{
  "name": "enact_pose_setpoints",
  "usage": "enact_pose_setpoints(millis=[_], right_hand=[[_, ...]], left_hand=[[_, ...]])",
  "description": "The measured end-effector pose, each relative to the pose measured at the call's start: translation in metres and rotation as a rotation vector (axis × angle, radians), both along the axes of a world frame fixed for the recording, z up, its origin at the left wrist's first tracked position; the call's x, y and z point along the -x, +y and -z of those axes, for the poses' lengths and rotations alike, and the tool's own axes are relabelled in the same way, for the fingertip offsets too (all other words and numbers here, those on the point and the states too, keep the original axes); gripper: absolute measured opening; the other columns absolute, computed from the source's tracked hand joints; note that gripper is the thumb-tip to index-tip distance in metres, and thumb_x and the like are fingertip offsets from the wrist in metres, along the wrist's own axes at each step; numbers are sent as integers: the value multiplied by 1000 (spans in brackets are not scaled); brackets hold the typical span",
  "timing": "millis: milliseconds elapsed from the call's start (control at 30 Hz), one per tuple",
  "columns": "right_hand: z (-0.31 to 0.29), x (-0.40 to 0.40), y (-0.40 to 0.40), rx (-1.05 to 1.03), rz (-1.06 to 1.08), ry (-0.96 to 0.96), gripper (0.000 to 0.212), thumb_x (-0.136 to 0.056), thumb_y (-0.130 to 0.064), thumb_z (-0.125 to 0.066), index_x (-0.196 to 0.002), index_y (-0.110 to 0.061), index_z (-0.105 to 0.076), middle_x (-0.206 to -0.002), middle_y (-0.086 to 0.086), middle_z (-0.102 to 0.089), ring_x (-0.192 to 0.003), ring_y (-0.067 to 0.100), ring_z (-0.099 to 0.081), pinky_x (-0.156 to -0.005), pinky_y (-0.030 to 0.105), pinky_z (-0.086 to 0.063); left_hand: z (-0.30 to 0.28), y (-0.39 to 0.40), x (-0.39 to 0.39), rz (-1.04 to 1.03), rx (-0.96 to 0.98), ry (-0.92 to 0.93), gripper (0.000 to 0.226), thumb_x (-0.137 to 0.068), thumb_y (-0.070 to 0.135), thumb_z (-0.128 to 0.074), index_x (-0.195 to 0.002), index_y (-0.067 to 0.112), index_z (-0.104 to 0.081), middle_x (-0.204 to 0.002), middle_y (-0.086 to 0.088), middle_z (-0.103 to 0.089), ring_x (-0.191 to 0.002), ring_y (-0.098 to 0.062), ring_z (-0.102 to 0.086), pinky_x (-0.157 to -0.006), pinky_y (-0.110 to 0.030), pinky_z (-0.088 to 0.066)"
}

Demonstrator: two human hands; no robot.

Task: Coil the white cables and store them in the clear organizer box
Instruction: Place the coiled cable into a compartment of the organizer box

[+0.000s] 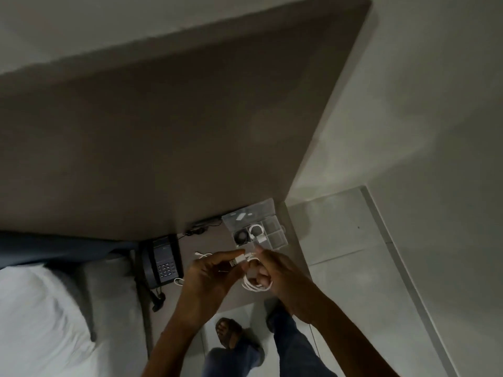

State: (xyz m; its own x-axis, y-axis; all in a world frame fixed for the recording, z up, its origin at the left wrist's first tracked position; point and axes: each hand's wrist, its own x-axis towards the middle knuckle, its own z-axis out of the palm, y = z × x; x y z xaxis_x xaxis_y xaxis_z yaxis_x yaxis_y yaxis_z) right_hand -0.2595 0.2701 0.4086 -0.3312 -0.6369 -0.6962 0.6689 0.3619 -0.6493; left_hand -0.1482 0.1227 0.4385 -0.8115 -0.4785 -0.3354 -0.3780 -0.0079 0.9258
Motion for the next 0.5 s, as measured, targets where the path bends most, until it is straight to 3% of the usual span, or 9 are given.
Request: enact_pose_setpoints(millis=[133,267,367,433,500], right_hand=[[51,22,19,-19,20,130,37,-107,-49,-52,-75,-33,-65,-72,-13,-62,-72,0,-61,-74,16,-52],[108,40,36,-56,44,176,28,-112,-30,-51,-107,-18,-76,-95,-2,-79,-91,3,-74,-81,13,-56],[152,51,41,-66,69,213,29,-111,-28,-53,-124,-12,-74,-107,12,-79,-103,17,-76,-85,20,-60],[180,54,41,-55,101,210,28,-110,-28,-54,-124,-14,-75,-107,10,-80,-102,18,-77,-85,20,-61],[203,55,40,-47,146,218,26,-107,-32,-57,-119,-23,-78,-104,1,-82,-98,9,-78,-81,13,-59]], left_hand=[[62,9,36,-54,4,-87,30,-85,-10,-76,-112,2,-80,-102,-3,-86,-93,-15,-83,-91,-28,-65],[128,15,58,-56,-85,-122,37,-84,-22,-70,-117,-6,-76,-104,-15,-84,-95,-27,-82,-85,-20,-64],[170,15,71,-12,-70,-188,37,-85,-18,-71,-118,-3,-76,-102,-13,-85,-93,-22,-82,-81,-19,-64],[195,14,79,47,-18,-227,33,-87,-12,-74,-115,4,-78,-96,-5,-86,-89,-11,-82,-80,-17,-65],[215,11,86,153,157,-245,28,-89,-1,-77,-113,13,-80,-90,5,-84,-85,0,-80,-79,-17,-65]])
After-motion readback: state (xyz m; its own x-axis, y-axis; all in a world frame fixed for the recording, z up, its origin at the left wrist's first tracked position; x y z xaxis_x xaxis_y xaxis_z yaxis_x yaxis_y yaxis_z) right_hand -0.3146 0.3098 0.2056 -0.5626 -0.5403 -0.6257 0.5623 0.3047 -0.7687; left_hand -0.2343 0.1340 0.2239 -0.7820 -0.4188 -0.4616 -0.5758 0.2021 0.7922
